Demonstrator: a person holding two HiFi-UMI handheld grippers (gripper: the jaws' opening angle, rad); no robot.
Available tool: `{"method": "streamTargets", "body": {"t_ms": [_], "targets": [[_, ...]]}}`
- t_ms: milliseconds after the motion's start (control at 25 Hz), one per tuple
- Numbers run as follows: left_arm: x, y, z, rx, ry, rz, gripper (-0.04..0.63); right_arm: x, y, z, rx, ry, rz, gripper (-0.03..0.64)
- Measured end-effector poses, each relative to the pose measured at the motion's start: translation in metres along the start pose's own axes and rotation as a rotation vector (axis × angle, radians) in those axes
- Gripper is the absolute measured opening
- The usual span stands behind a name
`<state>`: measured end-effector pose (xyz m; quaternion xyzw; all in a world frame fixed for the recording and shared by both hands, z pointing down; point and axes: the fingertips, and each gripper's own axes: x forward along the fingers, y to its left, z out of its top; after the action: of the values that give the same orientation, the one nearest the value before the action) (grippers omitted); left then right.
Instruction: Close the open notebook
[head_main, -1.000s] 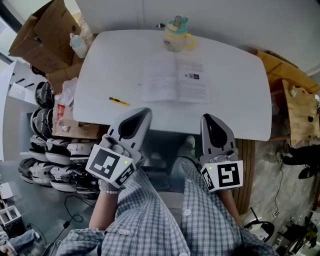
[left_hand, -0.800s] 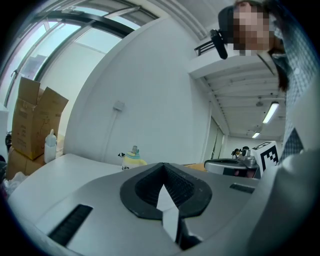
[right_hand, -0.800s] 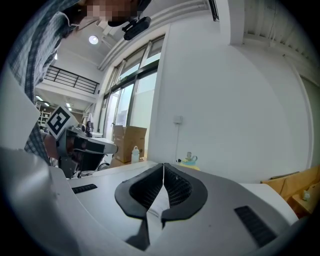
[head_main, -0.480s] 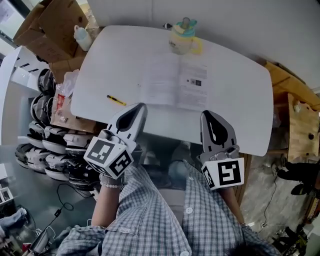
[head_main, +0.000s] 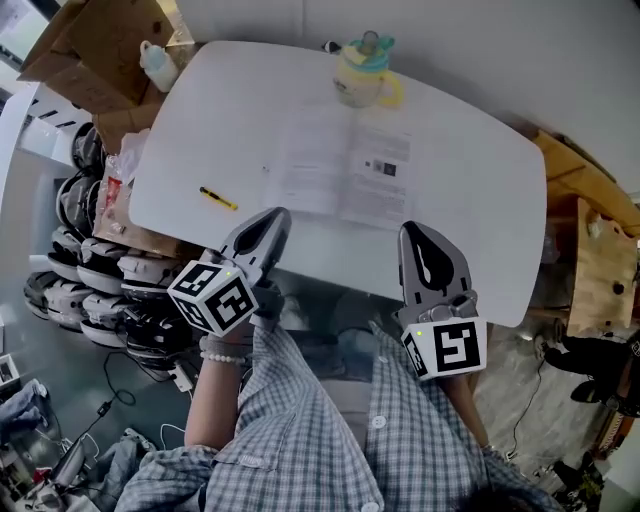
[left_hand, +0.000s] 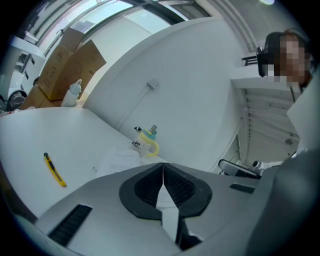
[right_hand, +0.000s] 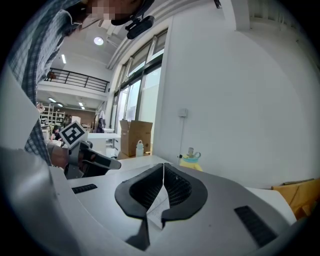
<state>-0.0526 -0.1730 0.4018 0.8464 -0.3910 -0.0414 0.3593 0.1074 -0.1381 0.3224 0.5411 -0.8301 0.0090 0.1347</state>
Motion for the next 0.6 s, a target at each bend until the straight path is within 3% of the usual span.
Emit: {"method": "streamTargets", "body": {"t_ms": [120,280,600], "targets": [[0.010,0.014,-0.017,-0.027,0.048,0.033,0.008,0.006,-0.007,-0.002,-0.009,0.005,0.022,0.020],[0.023,0.030,-0.038,-0.146,0.089,0.068,0.009,0.014,-0.015,-0.003,-0.015,0.012,0.050,0.020],[0.037,0.057,-0.066,-0.312,0.081,0.145,0.039,0.024,-0.029,0.000,-0.043,0.015,0.093,0.020]]}}
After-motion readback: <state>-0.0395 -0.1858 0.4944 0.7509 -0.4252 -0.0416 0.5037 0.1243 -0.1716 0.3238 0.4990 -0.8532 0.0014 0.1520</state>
